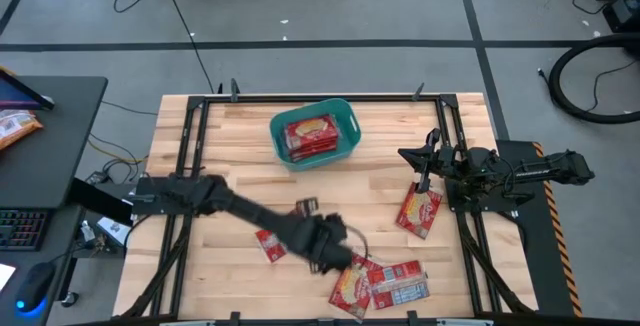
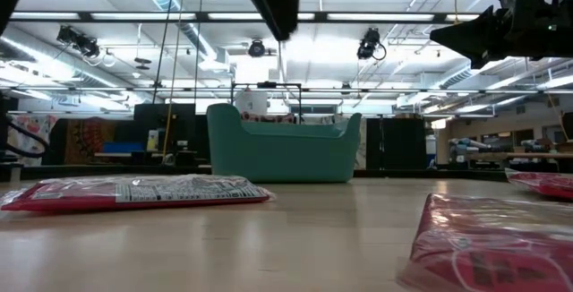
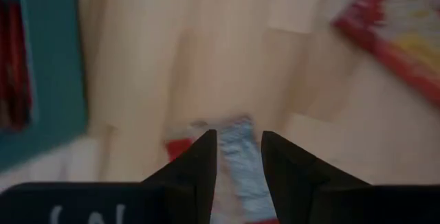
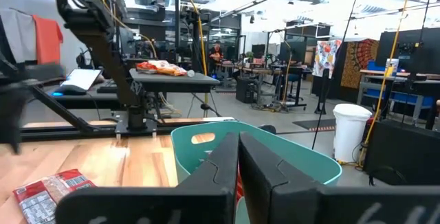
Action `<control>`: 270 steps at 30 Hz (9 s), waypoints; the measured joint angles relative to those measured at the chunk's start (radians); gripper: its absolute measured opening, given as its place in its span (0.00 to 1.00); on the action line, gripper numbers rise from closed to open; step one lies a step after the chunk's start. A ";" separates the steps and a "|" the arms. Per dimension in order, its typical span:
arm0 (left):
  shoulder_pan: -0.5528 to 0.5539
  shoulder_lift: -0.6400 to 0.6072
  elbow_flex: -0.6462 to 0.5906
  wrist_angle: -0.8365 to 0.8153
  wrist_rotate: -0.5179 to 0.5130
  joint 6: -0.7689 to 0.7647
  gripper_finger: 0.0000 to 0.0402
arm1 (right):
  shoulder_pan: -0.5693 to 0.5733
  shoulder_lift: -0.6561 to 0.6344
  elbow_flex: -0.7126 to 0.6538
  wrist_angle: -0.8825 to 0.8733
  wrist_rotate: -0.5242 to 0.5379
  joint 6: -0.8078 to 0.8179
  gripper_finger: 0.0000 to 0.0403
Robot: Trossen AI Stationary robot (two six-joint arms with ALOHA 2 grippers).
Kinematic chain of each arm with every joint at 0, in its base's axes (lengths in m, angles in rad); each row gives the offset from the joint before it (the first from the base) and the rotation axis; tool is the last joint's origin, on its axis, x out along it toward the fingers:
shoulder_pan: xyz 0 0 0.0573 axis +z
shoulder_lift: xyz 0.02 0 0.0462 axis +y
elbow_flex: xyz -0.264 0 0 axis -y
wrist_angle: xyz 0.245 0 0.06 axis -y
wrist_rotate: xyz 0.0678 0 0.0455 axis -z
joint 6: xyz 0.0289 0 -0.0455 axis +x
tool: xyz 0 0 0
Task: Sort popcorn bags into baskets
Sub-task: Put the red popcorn bag into the green bin, then adjust the red popcorn bags
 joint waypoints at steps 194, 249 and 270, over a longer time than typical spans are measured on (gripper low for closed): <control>0.114 -0.141 -0.602 1.090 0.220 0.399 0.21 | 0.000 0.000 0.000 0.000 0.000 0.000 0.05; 0.023 -0.054 -0.499 0.955 0.072 0.319 0.18 | 0.000 0.000 0.000 -0.001 0.000 0.000 0.05; 0.051 0.145 -0.497 1.548 0.200 0.408 0.18 | 0.000 0.000 0.000 0.000 0.000 0.000 0.05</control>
